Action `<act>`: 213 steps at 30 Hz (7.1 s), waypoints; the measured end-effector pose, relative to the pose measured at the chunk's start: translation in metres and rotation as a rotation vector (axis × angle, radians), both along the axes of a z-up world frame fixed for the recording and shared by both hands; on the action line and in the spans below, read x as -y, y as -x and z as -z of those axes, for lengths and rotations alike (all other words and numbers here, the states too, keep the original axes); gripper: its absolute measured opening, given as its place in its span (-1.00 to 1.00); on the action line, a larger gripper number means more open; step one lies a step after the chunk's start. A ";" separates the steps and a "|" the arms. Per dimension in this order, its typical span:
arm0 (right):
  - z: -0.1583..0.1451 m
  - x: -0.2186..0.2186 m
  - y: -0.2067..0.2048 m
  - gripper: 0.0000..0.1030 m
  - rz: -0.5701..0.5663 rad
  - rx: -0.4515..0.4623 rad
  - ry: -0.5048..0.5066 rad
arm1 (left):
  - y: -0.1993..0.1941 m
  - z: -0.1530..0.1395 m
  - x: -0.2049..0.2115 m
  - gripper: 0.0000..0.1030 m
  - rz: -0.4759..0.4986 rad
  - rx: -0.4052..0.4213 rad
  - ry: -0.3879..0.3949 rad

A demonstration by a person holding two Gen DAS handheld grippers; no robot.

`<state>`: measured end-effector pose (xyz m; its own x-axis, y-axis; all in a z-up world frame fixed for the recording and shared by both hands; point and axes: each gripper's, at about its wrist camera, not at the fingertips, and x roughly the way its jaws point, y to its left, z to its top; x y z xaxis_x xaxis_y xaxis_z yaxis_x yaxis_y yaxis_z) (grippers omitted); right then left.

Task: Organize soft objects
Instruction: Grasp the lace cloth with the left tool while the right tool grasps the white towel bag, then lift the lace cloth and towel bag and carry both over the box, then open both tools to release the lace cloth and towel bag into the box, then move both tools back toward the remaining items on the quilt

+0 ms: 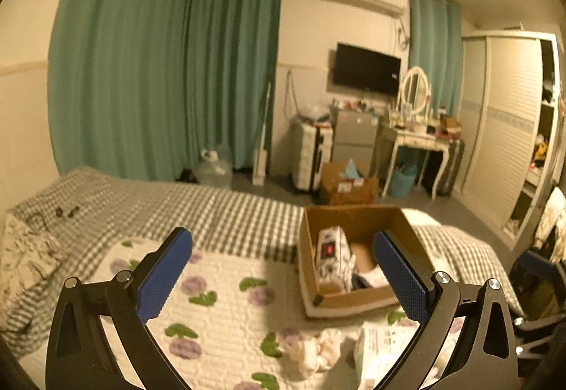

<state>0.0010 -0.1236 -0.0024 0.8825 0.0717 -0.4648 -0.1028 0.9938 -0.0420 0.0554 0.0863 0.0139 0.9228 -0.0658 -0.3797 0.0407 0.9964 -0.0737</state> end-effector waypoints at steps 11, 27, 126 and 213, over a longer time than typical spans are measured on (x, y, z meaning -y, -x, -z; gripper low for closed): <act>0.086 -0.024 -0.045 1.00 -0.025 -0.199 -0.014 | -0.032 0.055 0.008 1.00 0.069 -0.132 -0.078; 0.190 -0.016 -0.083 1.00 0.043 -0.480 0.091 | -0.073 0.154 0.025 0.99 0.183 -0.466 -0.053; -0.022 0.016 -0.135 -0.52 0.027 0.112 0.015 | -0.133 0.008 0.072 -0.75 0.205 -0.113 -0.020; -0.078 0.060 0.075 1.00 0.053 0.243 0.049 | 0.048 -0.052 0.024 0.98 0.066 0.107 0.050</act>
